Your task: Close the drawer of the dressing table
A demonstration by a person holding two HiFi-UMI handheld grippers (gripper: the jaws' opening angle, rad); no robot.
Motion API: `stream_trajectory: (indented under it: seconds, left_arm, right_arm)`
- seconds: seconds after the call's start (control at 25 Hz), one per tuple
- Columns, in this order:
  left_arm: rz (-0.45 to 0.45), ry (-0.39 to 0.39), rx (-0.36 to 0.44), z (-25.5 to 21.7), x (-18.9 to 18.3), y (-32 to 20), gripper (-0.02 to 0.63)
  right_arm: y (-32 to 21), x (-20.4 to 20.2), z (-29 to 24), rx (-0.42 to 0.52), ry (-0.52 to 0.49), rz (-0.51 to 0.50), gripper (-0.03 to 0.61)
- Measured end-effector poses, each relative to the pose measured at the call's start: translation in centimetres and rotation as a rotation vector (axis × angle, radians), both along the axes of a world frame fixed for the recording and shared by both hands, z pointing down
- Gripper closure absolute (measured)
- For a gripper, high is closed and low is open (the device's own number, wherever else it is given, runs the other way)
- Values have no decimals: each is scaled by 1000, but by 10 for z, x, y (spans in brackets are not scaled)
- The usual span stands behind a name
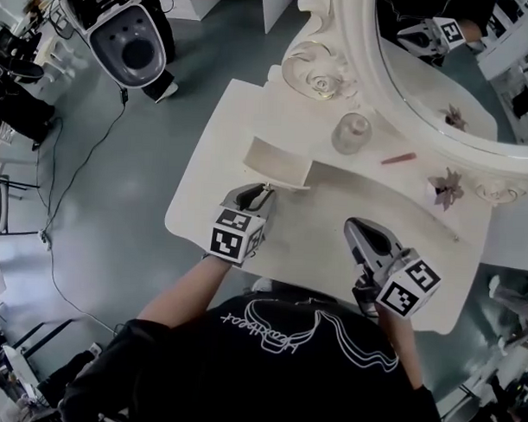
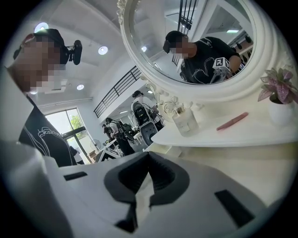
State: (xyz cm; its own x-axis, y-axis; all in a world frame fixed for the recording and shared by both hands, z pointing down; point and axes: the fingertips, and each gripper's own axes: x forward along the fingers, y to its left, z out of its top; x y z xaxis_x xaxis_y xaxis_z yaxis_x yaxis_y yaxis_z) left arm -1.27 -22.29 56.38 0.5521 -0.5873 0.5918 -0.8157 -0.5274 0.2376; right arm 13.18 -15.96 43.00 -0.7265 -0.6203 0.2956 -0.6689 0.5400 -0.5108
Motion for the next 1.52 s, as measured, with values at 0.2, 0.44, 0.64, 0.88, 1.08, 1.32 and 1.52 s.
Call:
stream_trajectory:
  seconds: [0.2, 0.44, 0.64, 0.88, 1.08, 1.32, 1.52]
  left_arm:
    - [8, 8, 4, 0, 0, 0, 520]
    - [8, 16, 1, 0, 0, 0, 521]
    - [1, 34, -6, -5, 0, -1, 522]
    - [-6, 56, -4, -6, 1, -5, 520]
    - [-13, 70, -9, -7, 1, -12, 520]
    - [-23, 83, -20, -11, -1, -20, 520]
    - [-27, 89, -31, -20, -10, -23, 520]
  right_arm:
    - [0, -2, 2, -10, 8, 5, 575]
    - [7, 1, 11, -32, 7, 24, 575]
    - [11, 8, 18, -55, 11, 42, 575]
    - [13, 11, 25, -76, 11, 54, 575]
    - [10, 10, 25, -76, 8, 55, 575]
    - [11, 13, 23, -84, 14, 68, 575]
    - [13, 6, 12, -91, 12, 80, 575]
